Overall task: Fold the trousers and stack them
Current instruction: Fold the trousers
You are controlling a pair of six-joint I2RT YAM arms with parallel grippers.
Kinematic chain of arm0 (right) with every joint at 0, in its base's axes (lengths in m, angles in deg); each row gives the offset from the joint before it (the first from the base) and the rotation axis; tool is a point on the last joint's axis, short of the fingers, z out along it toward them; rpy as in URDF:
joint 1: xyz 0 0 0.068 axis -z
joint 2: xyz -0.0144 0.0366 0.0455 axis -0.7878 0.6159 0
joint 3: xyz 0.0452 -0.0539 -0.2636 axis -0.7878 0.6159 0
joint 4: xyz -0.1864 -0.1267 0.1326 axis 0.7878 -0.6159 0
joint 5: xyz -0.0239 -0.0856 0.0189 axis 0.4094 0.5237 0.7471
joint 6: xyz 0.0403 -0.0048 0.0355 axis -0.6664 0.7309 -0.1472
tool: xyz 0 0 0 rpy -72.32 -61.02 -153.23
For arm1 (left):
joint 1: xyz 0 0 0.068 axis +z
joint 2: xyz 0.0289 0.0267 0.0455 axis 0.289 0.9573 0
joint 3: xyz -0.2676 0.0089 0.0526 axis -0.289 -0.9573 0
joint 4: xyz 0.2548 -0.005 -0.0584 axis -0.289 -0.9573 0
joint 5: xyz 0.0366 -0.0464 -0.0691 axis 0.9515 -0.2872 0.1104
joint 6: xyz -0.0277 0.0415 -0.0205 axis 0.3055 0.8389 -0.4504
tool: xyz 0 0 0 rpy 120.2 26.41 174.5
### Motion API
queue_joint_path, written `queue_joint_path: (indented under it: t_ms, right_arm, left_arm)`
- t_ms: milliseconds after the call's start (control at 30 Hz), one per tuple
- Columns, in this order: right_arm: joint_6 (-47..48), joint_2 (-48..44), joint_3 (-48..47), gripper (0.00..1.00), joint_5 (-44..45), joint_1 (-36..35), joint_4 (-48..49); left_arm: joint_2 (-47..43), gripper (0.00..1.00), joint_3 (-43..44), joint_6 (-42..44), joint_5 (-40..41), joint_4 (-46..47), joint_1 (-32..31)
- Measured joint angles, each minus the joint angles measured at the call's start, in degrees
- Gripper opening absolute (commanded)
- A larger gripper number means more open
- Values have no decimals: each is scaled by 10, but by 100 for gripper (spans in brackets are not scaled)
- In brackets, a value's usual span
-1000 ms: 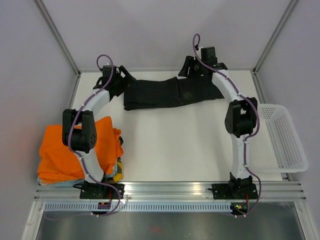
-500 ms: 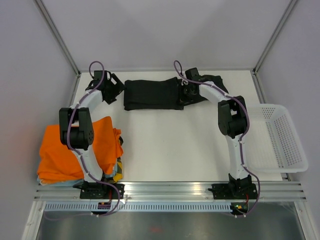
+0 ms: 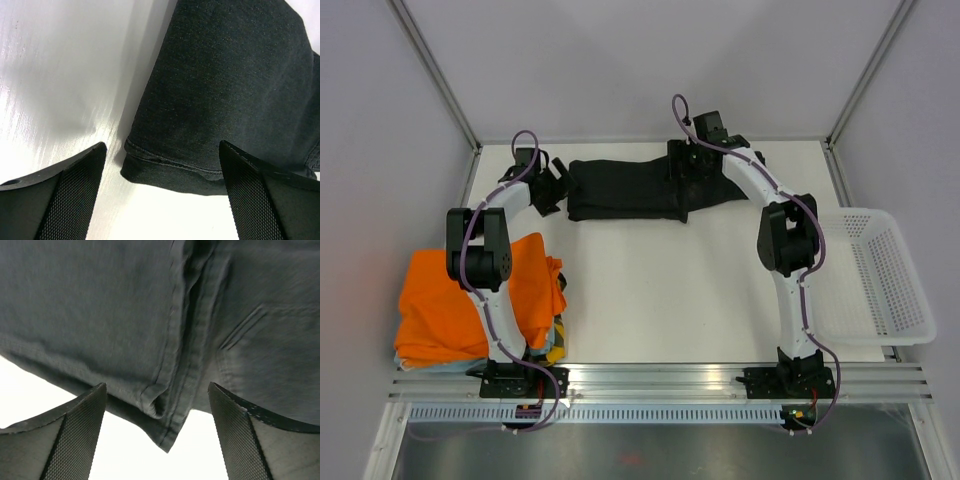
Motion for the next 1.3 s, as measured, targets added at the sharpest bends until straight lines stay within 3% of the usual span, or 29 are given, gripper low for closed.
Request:
queue_joint_path:
  t_ms: [300, 700, 767, 900, 933, 1300]
  right_arm:
    - [-19, 48, -79, 90, 30, 9, -11]
    - [-79, 96, -54, 64, -12, 9, 28]
    - [-85, 97, -54, 55, -16, 9, 37]
    - [-93, 98, -54, 5, -18, 6, 46]
    - [-95, 99, -54, 0, -18, 5, 46]
    - [-137, 100, -71, 0, -53, -11, 84]
  left_arm:
    - [0, 97, 0, 24, -8, -8, 0]
    - [0, 97, 0, 41, -9, -15, 4]
    - [0, 96, 0, 41, -9, -17, 5]
    - [0, 96, 0, 43, -9, -21, 5]
    - [0, 96, 0, 43, -9, -21, 5]
    - [0, 96, 0, 44, -20, -21, 46]
